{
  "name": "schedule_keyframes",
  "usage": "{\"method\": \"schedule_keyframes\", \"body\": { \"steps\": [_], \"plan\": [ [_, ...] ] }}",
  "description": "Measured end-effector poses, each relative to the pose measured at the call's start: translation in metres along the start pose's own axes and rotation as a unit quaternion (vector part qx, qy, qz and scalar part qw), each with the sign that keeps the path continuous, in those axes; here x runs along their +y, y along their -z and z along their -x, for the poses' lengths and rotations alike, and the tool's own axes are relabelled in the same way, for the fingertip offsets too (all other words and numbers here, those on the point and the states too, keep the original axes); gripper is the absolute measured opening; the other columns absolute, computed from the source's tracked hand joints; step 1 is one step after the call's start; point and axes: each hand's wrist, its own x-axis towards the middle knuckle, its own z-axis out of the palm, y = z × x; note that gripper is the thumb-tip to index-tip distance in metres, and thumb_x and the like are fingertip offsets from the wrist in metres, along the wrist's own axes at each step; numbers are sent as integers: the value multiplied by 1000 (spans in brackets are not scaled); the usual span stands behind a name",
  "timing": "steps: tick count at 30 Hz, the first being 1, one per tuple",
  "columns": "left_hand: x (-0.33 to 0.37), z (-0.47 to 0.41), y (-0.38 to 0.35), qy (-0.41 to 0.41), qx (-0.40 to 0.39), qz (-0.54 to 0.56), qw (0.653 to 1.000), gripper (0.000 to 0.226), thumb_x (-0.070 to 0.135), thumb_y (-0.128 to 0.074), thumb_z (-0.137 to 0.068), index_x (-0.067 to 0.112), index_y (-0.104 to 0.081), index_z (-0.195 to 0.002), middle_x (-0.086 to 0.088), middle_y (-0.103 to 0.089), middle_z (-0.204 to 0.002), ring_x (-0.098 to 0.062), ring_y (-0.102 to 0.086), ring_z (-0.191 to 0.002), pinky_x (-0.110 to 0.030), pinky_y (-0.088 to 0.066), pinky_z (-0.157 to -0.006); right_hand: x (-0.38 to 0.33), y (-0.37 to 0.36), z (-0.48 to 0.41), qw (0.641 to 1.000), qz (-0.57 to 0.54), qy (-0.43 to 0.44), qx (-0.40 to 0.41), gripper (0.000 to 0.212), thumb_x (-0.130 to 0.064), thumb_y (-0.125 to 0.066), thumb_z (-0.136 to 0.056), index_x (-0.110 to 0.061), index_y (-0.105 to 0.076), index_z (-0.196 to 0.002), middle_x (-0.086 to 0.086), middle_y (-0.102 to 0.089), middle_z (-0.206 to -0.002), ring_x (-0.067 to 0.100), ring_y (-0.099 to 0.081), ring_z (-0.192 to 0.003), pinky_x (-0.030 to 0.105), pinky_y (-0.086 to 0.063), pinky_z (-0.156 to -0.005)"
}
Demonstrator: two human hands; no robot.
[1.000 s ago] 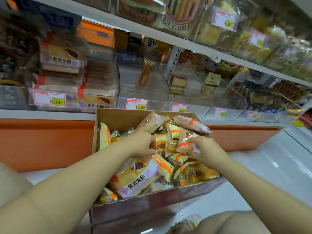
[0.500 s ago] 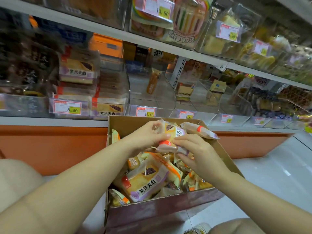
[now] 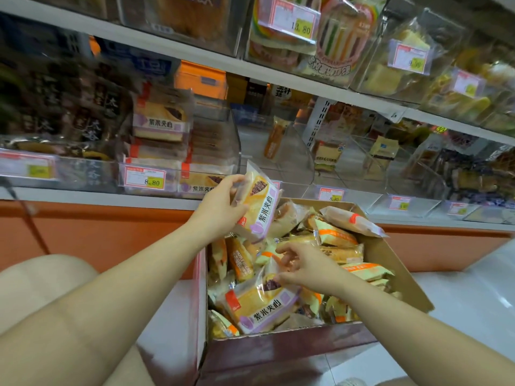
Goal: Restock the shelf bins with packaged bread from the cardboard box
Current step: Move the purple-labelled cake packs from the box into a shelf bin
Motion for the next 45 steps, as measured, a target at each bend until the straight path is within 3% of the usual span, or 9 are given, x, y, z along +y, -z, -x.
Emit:
{"method": "schedule_keyframes", "body": {
  "steps": [4,7,13,18,25,28,34,42,45],
  "plan": [
    [-6,1,2,-6,-1,-2,1000,57,10,-62,-89,28,-41,-139,-3,-52,-132,-27,-59,-112,-25,-46,-79,-8,-5,-4,998,42,-1,-35,38,-36,-81,-71,-21,-57,-97,-9,-52,-75,1,-46,-62,14,-35,-54],
    [-6,1,3,-8,-2,-6,1000,55,10,-62,-89,25,-43,-138,-2,-54,-128,-25,-59,-110,-22,-45,-75,-14,-5,1,993,92,41,-55,29,-35,-77,-76,-19,-53,-74,-7,-46,-66,4,-40,-57,18,-30,-50],
    [-4,-1,15,-23,-21,-35,999,48,14,-66,-87,23,-51,-131,9,-54,-116,-10,-55,-98,-15,-43,-70,-28,54,20,989,109,91,38,19,-26,-74,-79,-14,-68,-92,-6,-53,-106,5,-49,-94,8,-34,-73],
    [5,-3,18,-45,-76,-17,996,41,13,-69,-85,22,-57,-123,6,-60,-114,-8,-55,-109,-22,-44,-89,-48,102,21,990,20,102,97,14,-30,-74,-77,-36,-63,-83,-13,-44,-130,6,-49,-116,25,-42,-95],
    [23,-2,32,-72,-170,74,980,28,16,-70,-85,36,-61,-103,7,-68,-104,0,-64,-94,-18,-51,-77,-62,99,13,990,-60,101,79,17,-24,-73,-80,-31,-70,-95,-18,-48,-129,1,-52,-115,22,-44,-93],
    [27,-2,44,-71,-174,68,980,27,17,-69,-85,33,-61,-105,8,-68,-104,-5,-64,-99,-22,-53,-83,-71,95,12,982,-136,97,84,14,-16,-72,-81,-25,-71,-92,-9,-73,-95,6,-69,-88,25,-54,-81],
    [21,-5,82,-69,-88,62,992,28,16,-71,-84,28,-62,-107,6,-67,-102,-1,-62,-91,-13,-49,-71,-104,86,-14,975,-117,121,145,15,-16,-73,-81,-22,-71,-94,-5,-73,-89,7,-69,-83,34,-57,-80],
    [-18,-26,137,-47,221,147,963,22,24,-55,-96,24,-62,-117,3,-66,-112,-12,-62,-107,-30,-51,-91,-151,72,-77,942,-120,177,260,15,-16,-70,-84,-16,-70,-99,-4,-70,-91,13,-66,-89,39,-57,-79],
    [-32,-34,154,-33,280,126,951,24,22,-54,-96,21,-61,-119,5,-64,-114,-9,-59,-106,-31,-49,-96,-168,70,-109,935,-144,176,271,14,-17,-68,-86,-18,-69,-100,-5,-69,-92,12,-66,-89,37,-58,-79]
  ]
}}
